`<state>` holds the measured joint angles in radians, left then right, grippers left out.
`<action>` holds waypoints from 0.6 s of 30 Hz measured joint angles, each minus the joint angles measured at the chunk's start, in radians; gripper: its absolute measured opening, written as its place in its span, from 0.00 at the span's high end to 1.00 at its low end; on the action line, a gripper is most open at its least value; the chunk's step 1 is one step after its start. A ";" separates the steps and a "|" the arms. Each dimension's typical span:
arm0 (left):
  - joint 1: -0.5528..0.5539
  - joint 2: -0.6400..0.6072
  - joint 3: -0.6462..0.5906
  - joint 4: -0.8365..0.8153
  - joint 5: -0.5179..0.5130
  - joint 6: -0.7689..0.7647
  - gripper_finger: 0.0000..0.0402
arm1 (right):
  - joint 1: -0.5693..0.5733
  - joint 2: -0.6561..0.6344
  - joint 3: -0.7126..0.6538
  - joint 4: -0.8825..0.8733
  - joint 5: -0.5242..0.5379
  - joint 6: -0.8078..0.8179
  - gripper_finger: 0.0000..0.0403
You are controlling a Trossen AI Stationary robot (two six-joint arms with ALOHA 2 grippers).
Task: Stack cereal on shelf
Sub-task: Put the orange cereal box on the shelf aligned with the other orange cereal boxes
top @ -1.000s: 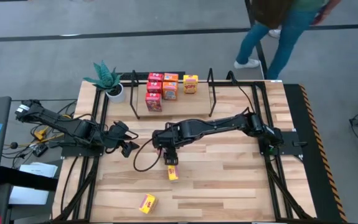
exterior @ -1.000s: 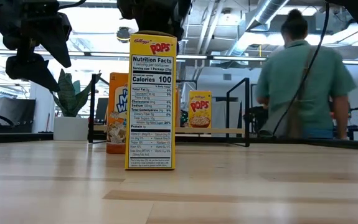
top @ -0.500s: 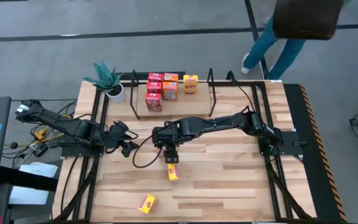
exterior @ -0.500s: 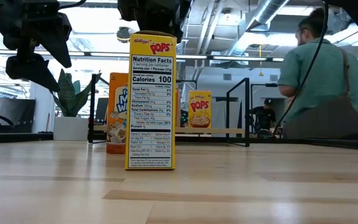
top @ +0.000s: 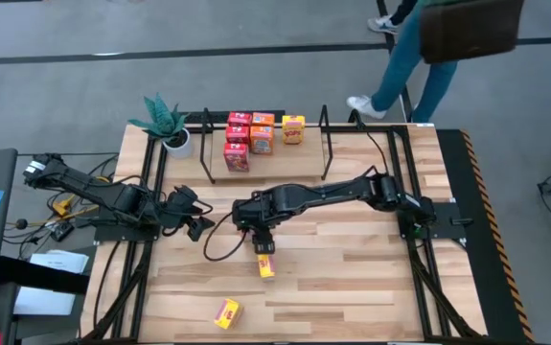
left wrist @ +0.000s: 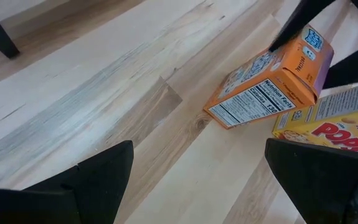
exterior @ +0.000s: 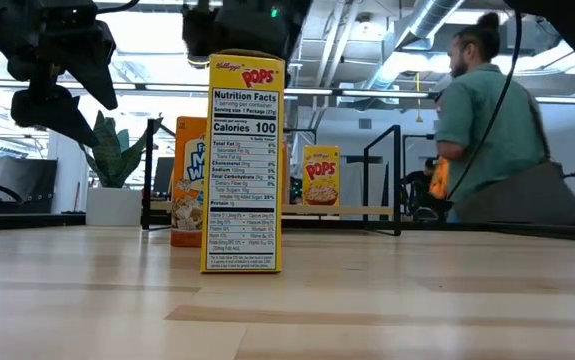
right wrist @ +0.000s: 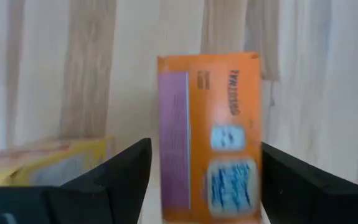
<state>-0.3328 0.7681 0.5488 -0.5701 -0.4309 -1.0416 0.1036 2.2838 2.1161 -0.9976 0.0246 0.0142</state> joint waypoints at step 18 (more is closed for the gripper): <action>0.000 0.000 0.000 0.000 0.000 0.000 0.12 | 0.019 -0.015 0.000 -0.013 0.028 0.000 0.32</action>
<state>-0.3325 0.7681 0.5488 -0.5705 -0.4309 -1.0412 0.1227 2.2684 2.1159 -1.0109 0.0524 0.0147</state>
